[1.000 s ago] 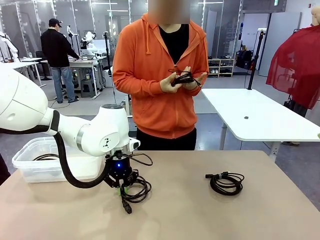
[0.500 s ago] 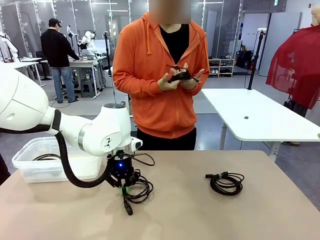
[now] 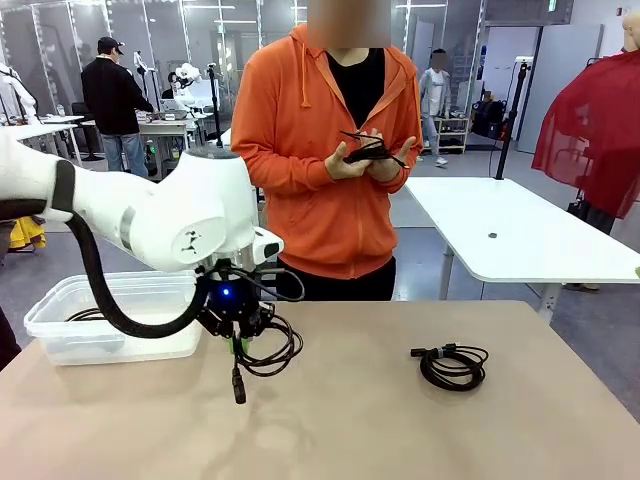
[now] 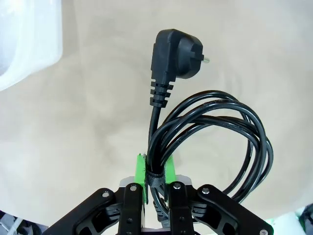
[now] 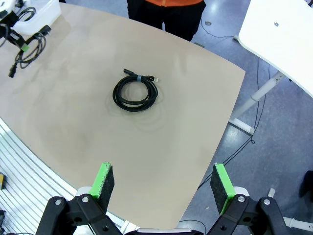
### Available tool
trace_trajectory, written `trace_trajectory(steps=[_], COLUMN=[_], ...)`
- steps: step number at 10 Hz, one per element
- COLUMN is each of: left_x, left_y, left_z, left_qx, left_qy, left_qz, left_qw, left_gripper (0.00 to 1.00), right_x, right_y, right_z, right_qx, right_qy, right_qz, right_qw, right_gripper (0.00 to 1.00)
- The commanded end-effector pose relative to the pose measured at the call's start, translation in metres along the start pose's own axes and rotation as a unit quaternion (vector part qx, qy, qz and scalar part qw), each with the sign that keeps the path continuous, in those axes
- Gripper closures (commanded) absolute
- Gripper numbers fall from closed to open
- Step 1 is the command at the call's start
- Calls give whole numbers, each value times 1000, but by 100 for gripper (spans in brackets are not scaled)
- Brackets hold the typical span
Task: Organize and store the cables.
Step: Place the Power Cable into the Organizing box.
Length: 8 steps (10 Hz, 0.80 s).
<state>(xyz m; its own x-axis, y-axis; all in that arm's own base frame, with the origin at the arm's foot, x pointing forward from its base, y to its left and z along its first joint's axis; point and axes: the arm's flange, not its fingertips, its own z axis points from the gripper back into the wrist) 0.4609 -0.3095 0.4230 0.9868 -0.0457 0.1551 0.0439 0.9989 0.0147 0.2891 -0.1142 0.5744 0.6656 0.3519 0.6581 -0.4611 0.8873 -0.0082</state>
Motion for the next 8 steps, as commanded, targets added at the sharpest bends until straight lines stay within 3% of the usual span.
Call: trace_trajectory(steps=[1,8], left_x=[-11,-8], left_y=[12,4], left_z=[3,11], left_qx=[5,0], left_qy=[-10,-8], left_qz=[-20,-11], left_qw=[1000,1000], left_gripper=[91,91], right_x=[-1,-1], right_y=[-1,-1], right_z=[0,0], right_qx=[3,3], right_qy=[-2,-2], right_qz=[1,1], right_qw=[1000,1000], right_gripper=[0,0])
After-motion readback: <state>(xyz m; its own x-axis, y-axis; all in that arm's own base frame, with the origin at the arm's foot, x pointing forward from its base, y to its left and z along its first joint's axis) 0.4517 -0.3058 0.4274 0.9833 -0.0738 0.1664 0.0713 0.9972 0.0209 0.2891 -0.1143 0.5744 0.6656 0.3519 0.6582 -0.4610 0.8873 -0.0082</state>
